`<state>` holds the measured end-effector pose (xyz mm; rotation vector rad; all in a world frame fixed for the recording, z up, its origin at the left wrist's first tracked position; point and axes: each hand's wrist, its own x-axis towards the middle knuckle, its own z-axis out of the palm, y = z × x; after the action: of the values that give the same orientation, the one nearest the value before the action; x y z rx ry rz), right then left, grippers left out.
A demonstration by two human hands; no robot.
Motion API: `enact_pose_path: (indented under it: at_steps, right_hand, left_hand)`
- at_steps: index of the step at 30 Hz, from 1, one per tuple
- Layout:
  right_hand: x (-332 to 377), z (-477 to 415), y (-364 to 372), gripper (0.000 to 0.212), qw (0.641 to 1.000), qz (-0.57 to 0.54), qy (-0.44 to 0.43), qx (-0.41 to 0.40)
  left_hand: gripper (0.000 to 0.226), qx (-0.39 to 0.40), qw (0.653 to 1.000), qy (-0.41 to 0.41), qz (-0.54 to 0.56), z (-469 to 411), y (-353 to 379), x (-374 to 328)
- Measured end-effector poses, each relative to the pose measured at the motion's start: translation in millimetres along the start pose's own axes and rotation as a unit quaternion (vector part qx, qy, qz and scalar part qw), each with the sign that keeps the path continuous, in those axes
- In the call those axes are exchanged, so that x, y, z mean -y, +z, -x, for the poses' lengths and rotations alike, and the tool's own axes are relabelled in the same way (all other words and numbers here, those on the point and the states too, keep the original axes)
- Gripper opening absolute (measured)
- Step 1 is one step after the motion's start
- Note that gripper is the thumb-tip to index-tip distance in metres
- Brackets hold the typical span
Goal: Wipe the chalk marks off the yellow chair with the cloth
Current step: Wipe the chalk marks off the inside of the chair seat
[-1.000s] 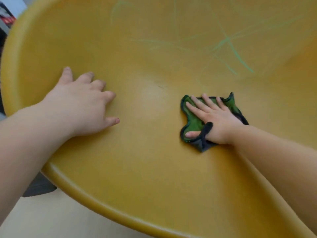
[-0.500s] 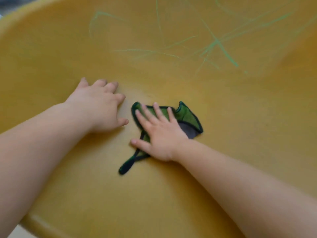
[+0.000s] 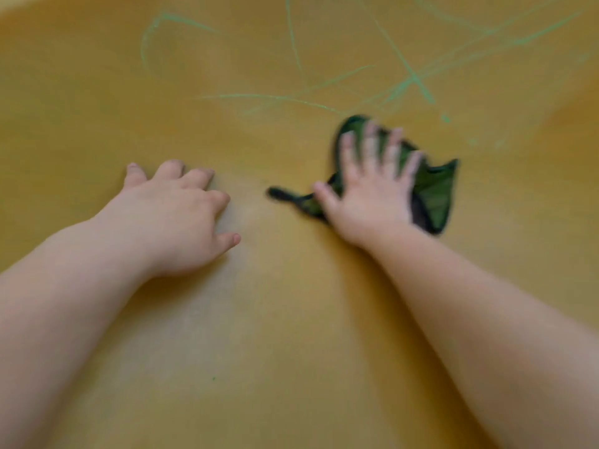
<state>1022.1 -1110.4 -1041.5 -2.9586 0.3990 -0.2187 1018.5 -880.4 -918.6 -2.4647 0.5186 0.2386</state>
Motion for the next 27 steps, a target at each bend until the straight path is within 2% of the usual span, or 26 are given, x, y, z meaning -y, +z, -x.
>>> enact_pose_path:
  at_steps: [2, 4, 8, 10, 12, 15, 20, 23, 27]
  right_hand:
    - [34.0, 23.3, 9.5, 0.085, 0.989, -0.020, -0.132, 0.060]
    - [51.5, 47.8, 10.7, 0.079, 0.969, -0.044, -0.217, 0.113]
    - [28.6, 80.7, 4.4, 0.073, 0.926, -0.023, -0.336, 0.170]
    - [0.3, 72.4, -1.4, 0.074, 0.920, 0.013, -0.348, 0.179]
    - [-38.1, 49.6, -11.1, 0.075, 0.936, 0.073, -0.302, 0.165]
    - [-103.9, 18.0, -32.3, 0.073, 0.963, 0.163, -0.185, 0.112]
    - [-200.2, 16.7, -74.1, 0.072, 0.971, 0.221, -0.007, 0.093]
    - [-215.4, 40.0, -76.6, 0.071, 0.965, 0.232, 0.048, 0.111]
    - [-176.6, 88.2, -60.1, 0.070, 0.968, 0.159, 0.076, 0.181]
  left_hand:
    - [0.071, -0.013, 1.000, -0.006, -0.006, -0.2, -0.1, -3.8]
    - [0.070, -0.016, 1.000, -0.007, -0.014, -1.4, 1.2, -6.2]
    - [0.076, -0.024, 0.999, -0.002, -0.024, -6.2, 2.6, -9.2]
    - [0.079, -0.026, 0.999, 0.005, -0.026, -7.1, 5.2, -11.5]
    - [0.081, -0.020, 0.999, 0.023, -0.026, -6.1, 8.7, -18.1]
    - [0.084, -0.018, 0.997, 0.066, -0.036, -2.2, 12.7, -33.3]
    - [0.082, -0.034, 0.985, 0.152, -0.067, 6.5, 14.5, -62.0]
    - [0.081, -0.036, 0.980, 0.179, -0.081, 12.0, 16.5, -69.5]
    - [0.078, -0.050, 0.979, 0.176, -0.084, 22.8, 10.9, -71.7]
